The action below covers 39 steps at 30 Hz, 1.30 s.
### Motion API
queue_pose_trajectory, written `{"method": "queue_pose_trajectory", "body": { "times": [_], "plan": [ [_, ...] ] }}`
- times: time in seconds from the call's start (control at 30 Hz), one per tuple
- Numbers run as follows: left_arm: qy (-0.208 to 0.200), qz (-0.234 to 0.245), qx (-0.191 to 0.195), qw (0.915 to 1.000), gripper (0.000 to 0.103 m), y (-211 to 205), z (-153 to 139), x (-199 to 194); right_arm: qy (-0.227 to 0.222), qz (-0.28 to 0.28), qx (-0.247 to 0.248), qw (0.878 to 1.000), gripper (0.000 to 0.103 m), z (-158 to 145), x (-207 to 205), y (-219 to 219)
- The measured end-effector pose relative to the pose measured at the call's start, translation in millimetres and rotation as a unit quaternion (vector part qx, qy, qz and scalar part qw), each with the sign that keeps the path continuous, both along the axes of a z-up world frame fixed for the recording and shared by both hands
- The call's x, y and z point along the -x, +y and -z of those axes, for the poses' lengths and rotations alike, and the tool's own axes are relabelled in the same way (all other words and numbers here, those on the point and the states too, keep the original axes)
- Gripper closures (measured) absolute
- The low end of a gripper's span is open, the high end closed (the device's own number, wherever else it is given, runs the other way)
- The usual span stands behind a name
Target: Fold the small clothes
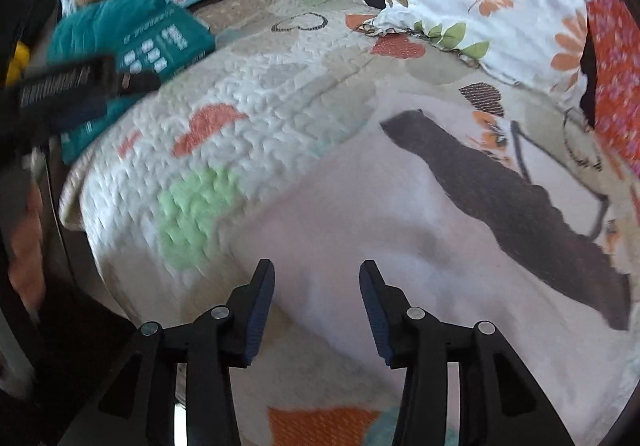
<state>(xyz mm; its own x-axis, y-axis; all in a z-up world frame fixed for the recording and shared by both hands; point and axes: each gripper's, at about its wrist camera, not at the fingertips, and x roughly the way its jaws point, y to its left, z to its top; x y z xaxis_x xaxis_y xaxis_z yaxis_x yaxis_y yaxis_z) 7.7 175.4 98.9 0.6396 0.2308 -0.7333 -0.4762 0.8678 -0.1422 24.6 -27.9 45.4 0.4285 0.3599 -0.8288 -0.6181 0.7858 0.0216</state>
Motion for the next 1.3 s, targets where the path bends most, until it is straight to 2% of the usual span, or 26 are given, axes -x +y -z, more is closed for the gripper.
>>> {"method": "queue_pose_trajectory", "body": {
  "times": [0.13, 0.33, 0.77, 0.87, 0.93, 1.0, 1.13, 1.23, 1.3],
  "plan": [
    [0.004, 0.006, -0.003, 1.0, 0.024, -5.7, 2.3, -3.4, -0.04, -0.018, 0.045, 0.998, 0.051, 11.0, 15.3, 4.5],
    [0.007, 0.01, -0.004, 0.9999, 0.024, -7.7, 4.0, -5.5, -0.074, -0.026, 0.087, 0.993, 0.051, 27.3, 22.5, 13.3],
    [0.004, 0.004, 0.014, 0.9999, 0.024, 1.5, 4.0, -2.5, -0.118, -0.009, 0.103, 0.988, 0.05, 41.3, 7.0, 40.1],
    [0.005, 0.006, 0.012, 0.9999, 0.024, 2.5, 4.0, -3.1, -0.128, 0.004, 0.104, 0.986, 0.039, 42.9, 3.2, 40.0],
    [0.006, 0.006, 0.012, 0.9999, 0.024, 2.7, 3.8, -2.7, -0.133, 0.02, 0.096, 0.986, 0.025, 44.4, 0.6, 35.7],
    [0.005, 0.006, 0.013, 0.9999, 0.024, 3.4, 3.7, -2.3, -0.132, 0.036, 0.084, 0.987, 0.018, 46.1, -3.1, 29.4],
    [0.005, 0.006, 0.013, 0.9999, 0.024, 5.2, 4.0, -2.2, -0.115, 0.055, 0.062, 0.99, 0.016, 46.4, -7.5, 22.4],
    [0.007, 0.004, 0.016, 0.9998, 0.024, 6.7, 5.9, -2.5, -0.121, 0.047, 0.081, 0.988, 0.016, 43.9, -1.9, 26.4],
    [0.015, 0.0, 0.018, 0.9997, 0.024, 6.6, 10.7, -3.7, -0.109, 0.031, 0.083, 0.99, 0.016, 40.8, 4.7, 21.0]
  ]
}}
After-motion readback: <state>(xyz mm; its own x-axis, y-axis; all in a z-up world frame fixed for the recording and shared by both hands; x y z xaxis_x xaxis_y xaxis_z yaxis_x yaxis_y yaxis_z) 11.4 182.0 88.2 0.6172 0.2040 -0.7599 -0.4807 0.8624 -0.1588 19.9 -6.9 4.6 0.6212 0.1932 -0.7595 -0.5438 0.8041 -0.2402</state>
